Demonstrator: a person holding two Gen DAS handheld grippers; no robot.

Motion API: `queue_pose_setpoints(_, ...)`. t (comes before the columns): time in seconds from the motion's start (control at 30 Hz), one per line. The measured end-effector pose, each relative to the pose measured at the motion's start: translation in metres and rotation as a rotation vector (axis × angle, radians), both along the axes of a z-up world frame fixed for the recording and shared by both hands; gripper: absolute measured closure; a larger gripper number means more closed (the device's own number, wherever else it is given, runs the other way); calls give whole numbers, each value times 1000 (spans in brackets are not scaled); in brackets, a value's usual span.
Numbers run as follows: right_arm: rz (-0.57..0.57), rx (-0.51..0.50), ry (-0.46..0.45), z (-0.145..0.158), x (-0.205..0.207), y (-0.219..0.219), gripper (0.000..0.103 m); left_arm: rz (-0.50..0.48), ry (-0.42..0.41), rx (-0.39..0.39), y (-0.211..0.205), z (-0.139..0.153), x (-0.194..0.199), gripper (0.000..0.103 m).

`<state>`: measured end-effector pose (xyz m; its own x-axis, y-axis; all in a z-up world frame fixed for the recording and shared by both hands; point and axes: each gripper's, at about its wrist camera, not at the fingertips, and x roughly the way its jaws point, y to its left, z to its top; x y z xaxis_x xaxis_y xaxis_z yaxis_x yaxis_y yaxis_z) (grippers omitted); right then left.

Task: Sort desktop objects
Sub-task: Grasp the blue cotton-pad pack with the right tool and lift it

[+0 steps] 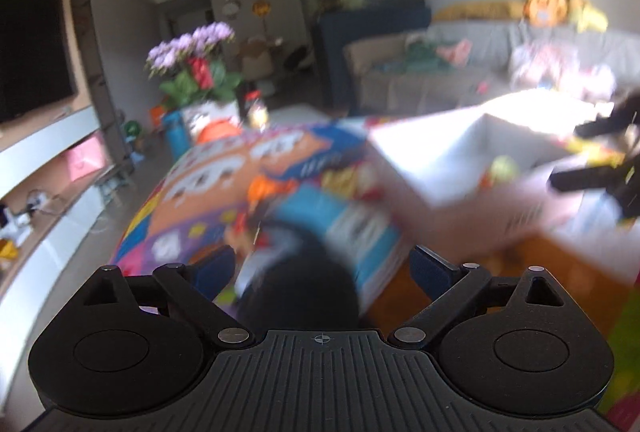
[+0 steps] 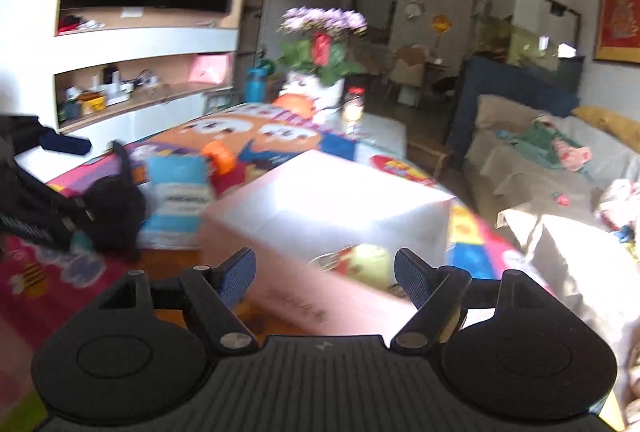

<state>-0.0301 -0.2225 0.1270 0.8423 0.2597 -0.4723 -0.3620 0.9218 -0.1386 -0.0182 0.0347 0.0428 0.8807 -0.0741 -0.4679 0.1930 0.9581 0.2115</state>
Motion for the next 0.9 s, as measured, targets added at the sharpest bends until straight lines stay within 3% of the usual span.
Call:
queue_pose_setpoints(0.17,90,30,29,9,5,29,26,95,24,31,10,-17,5,4)
queue_pose_setpoints(0.27,147,114,103,20,27,52,26,165,5,59,18,-19,5,1)
queue_pose_setpoints(0.43,184,190,261,20,92,103,26,177,40,-25,39,-15,4,2)
queue_pose_setpoints(0.53,175,145,303,7,126,138,21,131,109,-132,49,-15,2,2)
queue_pose_setpoints(0.6,155,95,345,-8,145,159,21,124,128,-150,51,-16,-1,1)
queue_pose_setpoints(0.67,155,94,422,-23,154,167,23,121,134,-142,50,-18,-4,1)
queue_pose_setpoints(0.7,143,88,416,-24,152,170,28,117,136,-141,50,-19,-5,1)
queue_pose_setpoints(0.73,147,72,397,-23,147,171,43,111,138,-143,50,-20,-6,1)
queue_pose_setpoints(0.9,189,167,345,13,116,140,51,97,144,-152,46,-22,-4,1)
